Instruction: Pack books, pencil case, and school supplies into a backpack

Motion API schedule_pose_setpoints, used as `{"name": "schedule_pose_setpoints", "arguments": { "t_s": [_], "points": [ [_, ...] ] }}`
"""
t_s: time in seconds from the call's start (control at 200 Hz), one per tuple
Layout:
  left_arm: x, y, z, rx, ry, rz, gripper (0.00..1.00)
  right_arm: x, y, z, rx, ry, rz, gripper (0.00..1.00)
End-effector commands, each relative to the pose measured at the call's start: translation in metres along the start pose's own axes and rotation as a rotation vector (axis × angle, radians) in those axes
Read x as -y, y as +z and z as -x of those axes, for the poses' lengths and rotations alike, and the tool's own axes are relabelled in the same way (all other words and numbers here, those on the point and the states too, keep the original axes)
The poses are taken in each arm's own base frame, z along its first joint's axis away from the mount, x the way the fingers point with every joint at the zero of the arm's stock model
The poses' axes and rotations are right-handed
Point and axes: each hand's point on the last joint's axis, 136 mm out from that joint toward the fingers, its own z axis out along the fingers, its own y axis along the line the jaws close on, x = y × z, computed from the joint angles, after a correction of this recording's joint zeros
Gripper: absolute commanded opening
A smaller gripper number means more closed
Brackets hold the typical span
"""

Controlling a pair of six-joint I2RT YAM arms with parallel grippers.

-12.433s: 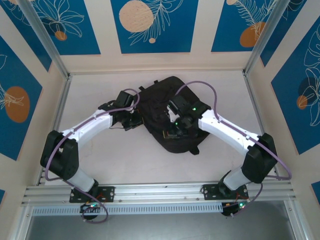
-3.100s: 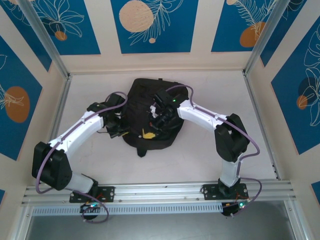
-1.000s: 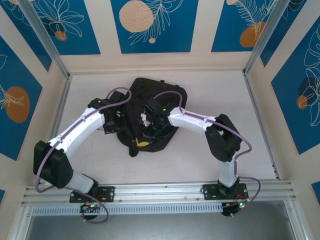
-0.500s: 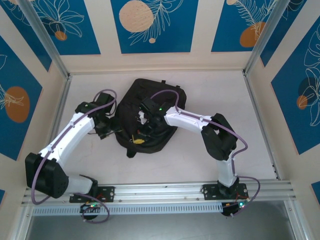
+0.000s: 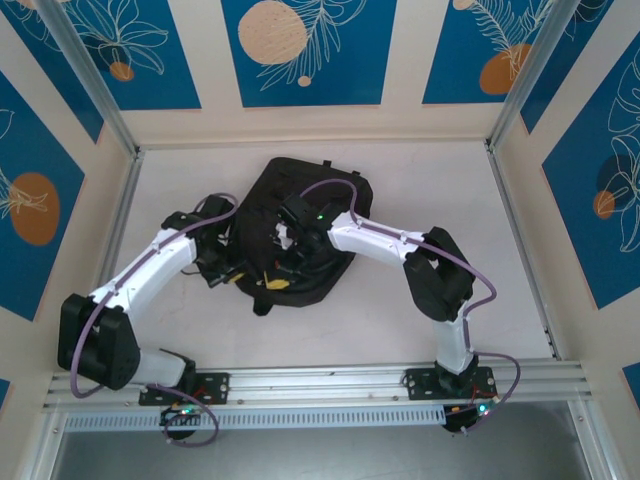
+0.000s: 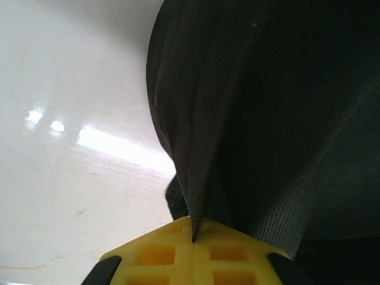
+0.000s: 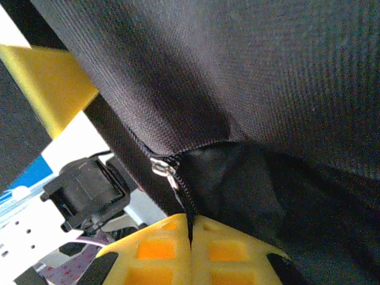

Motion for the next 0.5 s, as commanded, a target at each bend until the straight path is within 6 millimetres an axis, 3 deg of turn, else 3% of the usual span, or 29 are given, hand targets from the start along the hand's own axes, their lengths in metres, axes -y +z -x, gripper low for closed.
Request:
{"name": "schedule_pose_setpoints", "arguments": {
  "t_s": [0.0,0.155,0.39,0.495],
  "points": [
    [-0.013,-0.005,0.02,0.088,-0.002,0.071,0.0,0.001,-0.014,-0.041,-0.101,0.004,0.008,0.0],
    [-0.025,-0.001,0.021,0.11,0.004,0.1,0.0,0.014,-0.022,-0.058,-0.123,0.03,0.018,0.0],
    [-0.031,-0.002,0.021,0.116,0.018,0.11,0.0,0.051,-0.027,-0.054,-0.096,0.114,-0.042,0.0],
    [-0.027,-0.006,0.02,0.118,0.032,0.077,0.0,0.046,-0.029,-0.053,-0.089,0.093,-0.038,0.0]
  ]
}}
